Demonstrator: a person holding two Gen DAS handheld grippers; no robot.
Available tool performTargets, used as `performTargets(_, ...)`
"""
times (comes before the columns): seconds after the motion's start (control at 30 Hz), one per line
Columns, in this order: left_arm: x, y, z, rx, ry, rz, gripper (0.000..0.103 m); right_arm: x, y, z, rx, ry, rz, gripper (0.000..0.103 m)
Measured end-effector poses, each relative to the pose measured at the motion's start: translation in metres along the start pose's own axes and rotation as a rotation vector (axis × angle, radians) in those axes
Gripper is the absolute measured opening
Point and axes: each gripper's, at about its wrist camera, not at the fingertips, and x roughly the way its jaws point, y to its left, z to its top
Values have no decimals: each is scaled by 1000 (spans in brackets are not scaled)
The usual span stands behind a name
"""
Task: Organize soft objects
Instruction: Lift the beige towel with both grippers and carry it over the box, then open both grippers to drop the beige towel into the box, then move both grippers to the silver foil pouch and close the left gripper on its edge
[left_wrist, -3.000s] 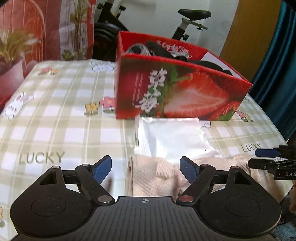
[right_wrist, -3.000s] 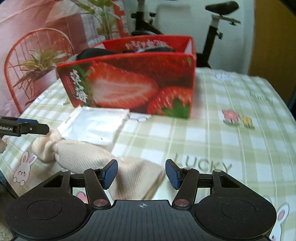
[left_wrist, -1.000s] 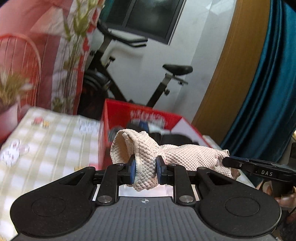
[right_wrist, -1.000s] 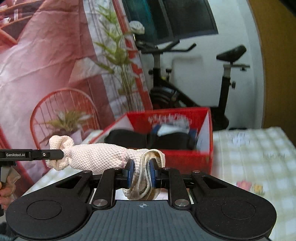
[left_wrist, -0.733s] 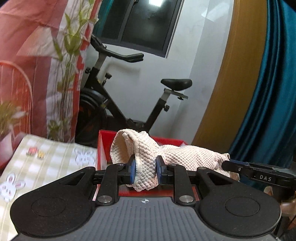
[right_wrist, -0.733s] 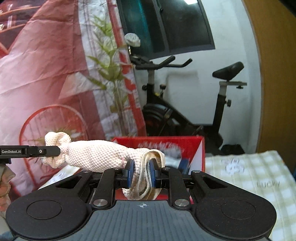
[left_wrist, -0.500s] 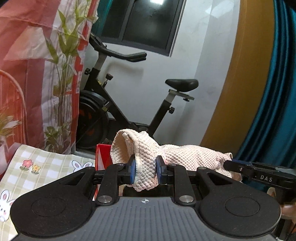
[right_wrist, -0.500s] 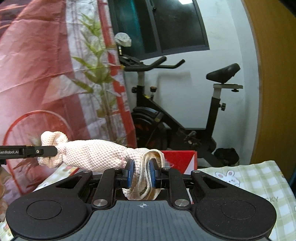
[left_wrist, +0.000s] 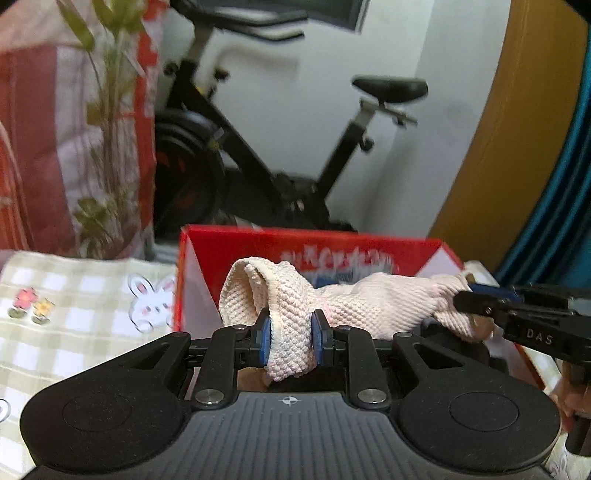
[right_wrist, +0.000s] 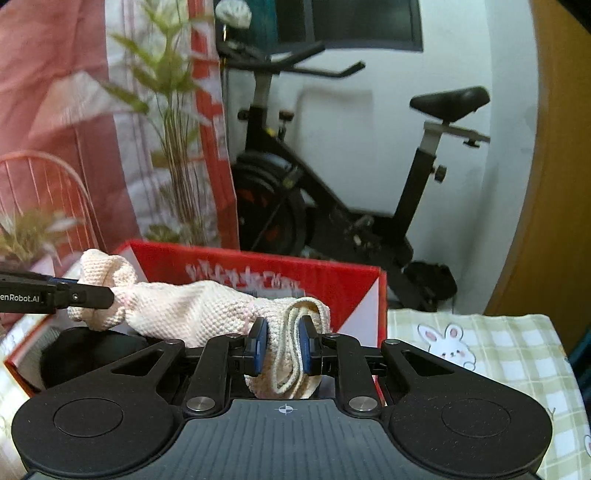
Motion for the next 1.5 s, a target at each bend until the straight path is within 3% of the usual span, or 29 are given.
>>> performTargets(0.27,10,8,-3,-10,44,-22,27,16,18,-1,-81,64,-20,27)
performTargets(0.4,4,6,1,-8,28,-58,58,12,17,-2,-63,43,-28,37)
performTargets(0.43,2,5,2,-6,20,-65,66,9,14,-2,-53,31,-29,45)
performTargets(0.47,0,4,3,-2,11,-64,70,6,13,-2,-44,18,-27,52)
performTargets(0.63,-26,-5,5,19,-51,-47,93,-17,15,-1,-41,-41,11,66)
performTargets(0.73,-46,-13,2,70,-90,1,103,-36,22,-2,-62,-69,24,81)
performTargets(0.77,-52,-15,0,89,-103,20,103,-41,24,-3,-63,-78,29,90)
performTargets(0.87,-70,-21,-8,119,-124,51,103,-61,28,-7,-41,-119,70,102)
performTargets(1.23,-112,-19,-51,107,-128,148,103,-115,43,-38,15,-197,56,103)
performTargets(1.5,-118,-12,-91,117,-78,177,103,-127,46,-79,46,-135,89,103)
